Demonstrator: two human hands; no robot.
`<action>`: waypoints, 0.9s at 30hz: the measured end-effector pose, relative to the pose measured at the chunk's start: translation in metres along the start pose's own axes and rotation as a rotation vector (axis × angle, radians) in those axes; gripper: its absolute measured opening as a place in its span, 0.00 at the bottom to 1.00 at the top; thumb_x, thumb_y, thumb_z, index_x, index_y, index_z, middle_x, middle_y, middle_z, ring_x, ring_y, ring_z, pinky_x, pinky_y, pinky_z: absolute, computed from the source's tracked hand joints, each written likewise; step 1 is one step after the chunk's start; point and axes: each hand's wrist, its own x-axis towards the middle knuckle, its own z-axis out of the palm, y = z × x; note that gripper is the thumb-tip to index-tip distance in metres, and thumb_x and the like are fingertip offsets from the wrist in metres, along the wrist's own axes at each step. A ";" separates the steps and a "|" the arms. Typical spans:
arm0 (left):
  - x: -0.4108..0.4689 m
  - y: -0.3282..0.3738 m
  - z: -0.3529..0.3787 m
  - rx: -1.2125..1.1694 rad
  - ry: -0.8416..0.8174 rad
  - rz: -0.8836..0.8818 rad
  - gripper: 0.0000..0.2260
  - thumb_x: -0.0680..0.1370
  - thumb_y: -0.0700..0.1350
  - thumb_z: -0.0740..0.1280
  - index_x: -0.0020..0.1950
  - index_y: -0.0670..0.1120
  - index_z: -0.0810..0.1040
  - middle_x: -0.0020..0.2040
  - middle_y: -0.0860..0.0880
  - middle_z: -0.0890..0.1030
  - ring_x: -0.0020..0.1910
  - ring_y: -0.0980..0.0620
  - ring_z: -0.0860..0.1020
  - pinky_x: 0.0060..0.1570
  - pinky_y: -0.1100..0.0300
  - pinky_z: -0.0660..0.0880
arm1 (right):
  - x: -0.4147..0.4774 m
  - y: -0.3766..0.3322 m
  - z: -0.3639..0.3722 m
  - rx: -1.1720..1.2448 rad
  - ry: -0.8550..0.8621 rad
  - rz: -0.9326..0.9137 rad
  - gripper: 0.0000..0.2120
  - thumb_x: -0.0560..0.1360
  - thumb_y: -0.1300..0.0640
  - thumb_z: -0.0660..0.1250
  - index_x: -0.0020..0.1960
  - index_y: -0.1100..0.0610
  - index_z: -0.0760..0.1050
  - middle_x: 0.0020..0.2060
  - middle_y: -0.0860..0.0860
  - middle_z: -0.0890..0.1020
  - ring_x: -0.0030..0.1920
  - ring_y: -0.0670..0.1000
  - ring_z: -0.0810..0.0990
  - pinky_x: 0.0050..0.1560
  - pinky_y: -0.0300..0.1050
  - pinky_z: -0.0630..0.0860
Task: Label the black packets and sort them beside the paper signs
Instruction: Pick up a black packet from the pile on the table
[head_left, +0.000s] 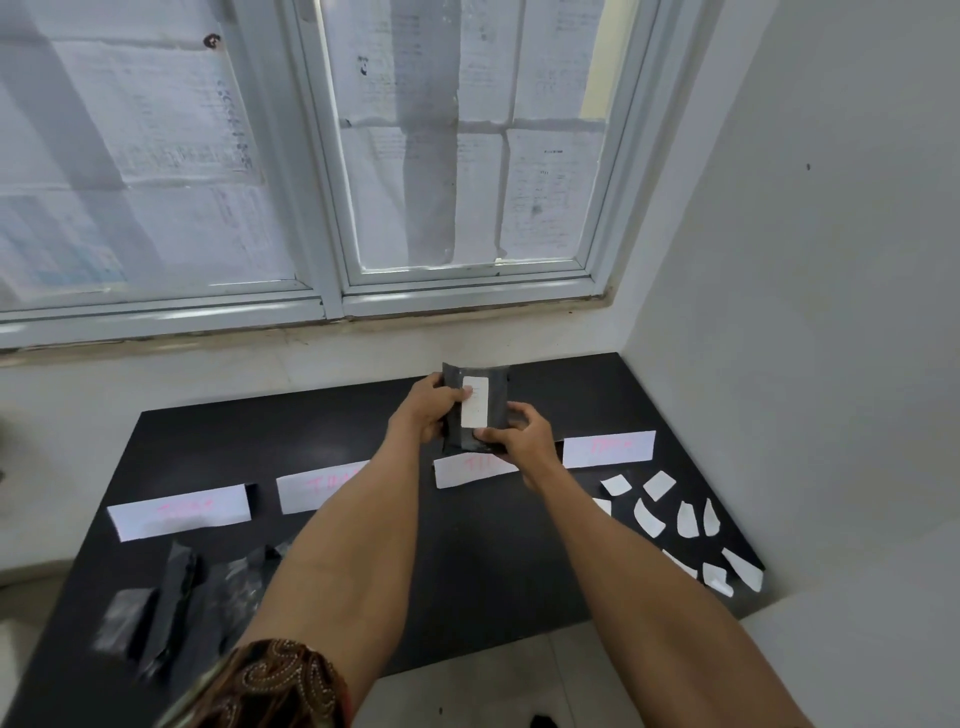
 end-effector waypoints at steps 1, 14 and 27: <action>-0.001 0.000 -0.003 0.004 0.004 -0.007 0.14 0.78 0.42 0.68 0.63 0.45 0.73 0.51 0.45 0.81 0.46 0.48 0.80 0.36 0.53 0.78 | 0.000 -0.001 0.003 -0.023 -0.010 0.008 0.27 0.65 0.70 0.77 0.59 0.58 0.69 0.51 0.57 0.82 0.46 0.53 0.83 0.37 0.41 0.81; -0.028 0.028 -0.048 -0.024 -0.153 0.037 0.23 0.73 0.28 0.69 0.64 0.45 0.72 0.54 0.41 0.80 0.53 0.43 0.80 0.47 0.49 0.80 | 0.024 -0.039 0.065 -0.041 0.252 0.071 0.22 0.62 0.38 0.77 0.36 0.58 0.78 0.36 0.53 0.84 0.38 0.52 0.83 0.37 0.45 0.81; -0.028 0.032 -0.096 -0.143 -0.088 0.038 0.38 0.71 0.19 0.59 0.73 0.51 0.62 0.58 0.36 0.77 0.57 0.39 0.77 0.43 0.50 0.80 | 0.025 -0.039 0.100 -0.184 -0.065 -0.047 0.25 0.63 0.57 0.81 0.57 0.57 0.75 0.52 0.55 0.82 0.51 0.54 0.82 0.51 0.49 0.82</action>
